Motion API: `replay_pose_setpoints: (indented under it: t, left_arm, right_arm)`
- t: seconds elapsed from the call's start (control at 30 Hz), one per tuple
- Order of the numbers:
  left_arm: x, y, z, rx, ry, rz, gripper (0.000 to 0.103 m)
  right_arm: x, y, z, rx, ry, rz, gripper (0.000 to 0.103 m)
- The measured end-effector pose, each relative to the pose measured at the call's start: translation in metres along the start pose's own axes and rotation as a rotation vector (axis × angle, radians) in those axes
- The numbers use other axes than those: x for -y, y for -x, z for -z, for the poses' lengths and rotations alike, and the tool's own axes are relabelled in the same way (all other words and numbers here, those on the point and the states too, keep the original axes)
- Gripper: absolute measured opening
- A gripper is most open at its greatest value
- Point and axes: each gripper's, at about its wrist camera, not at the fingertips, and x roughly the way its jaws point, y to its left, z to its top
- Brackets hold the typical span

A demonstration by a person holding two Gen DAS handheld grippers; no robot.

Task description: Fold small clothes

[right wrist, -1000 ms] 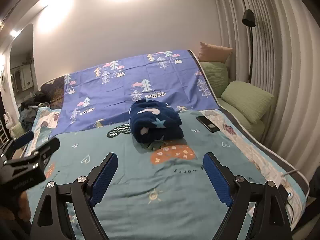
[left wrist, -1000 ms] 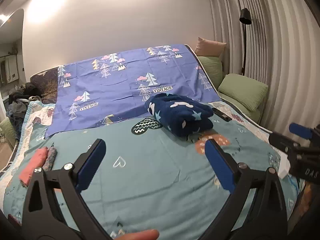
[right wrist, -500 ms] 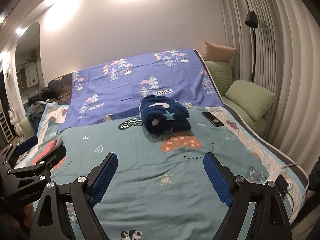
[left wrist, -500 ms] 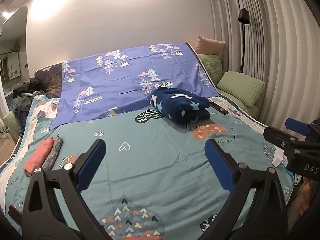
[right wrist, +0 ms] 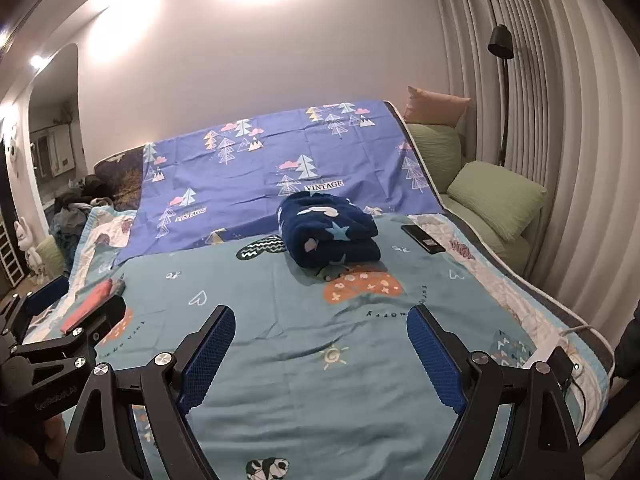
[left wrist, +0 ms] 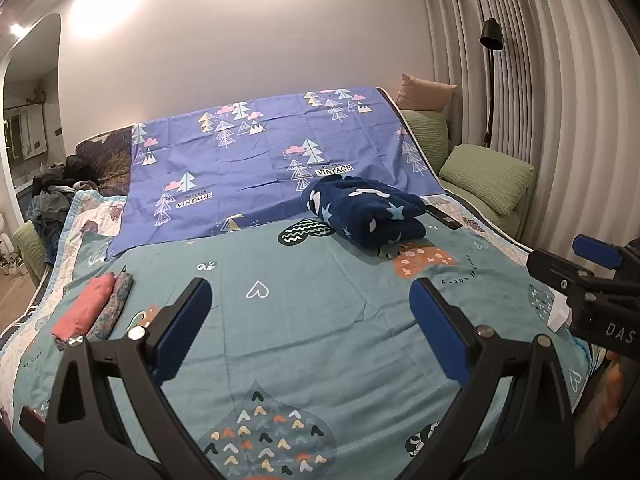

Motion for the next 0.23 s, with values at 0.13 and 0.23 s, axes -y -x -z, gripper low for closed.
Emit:
replay_pose_setpoints:
  t: [0.13, 0.23]
  left_arm:
    - [-0.0002, -0.0004, -0.0004, -0.001, 0.002, 0.000, 0.099]
    - [-0.0003, -0.0009, 0.0004, -0.006, 0.002, -0.006, 0.099]
  right_arm:
    - [-0.0010, -0.0011, 0.0004, -0.001, 0.001, 0.011, 0.090]
    - [-0.0006, -0.0022, 0.0010, -0.005, -0.004, 0.015, 0.090]
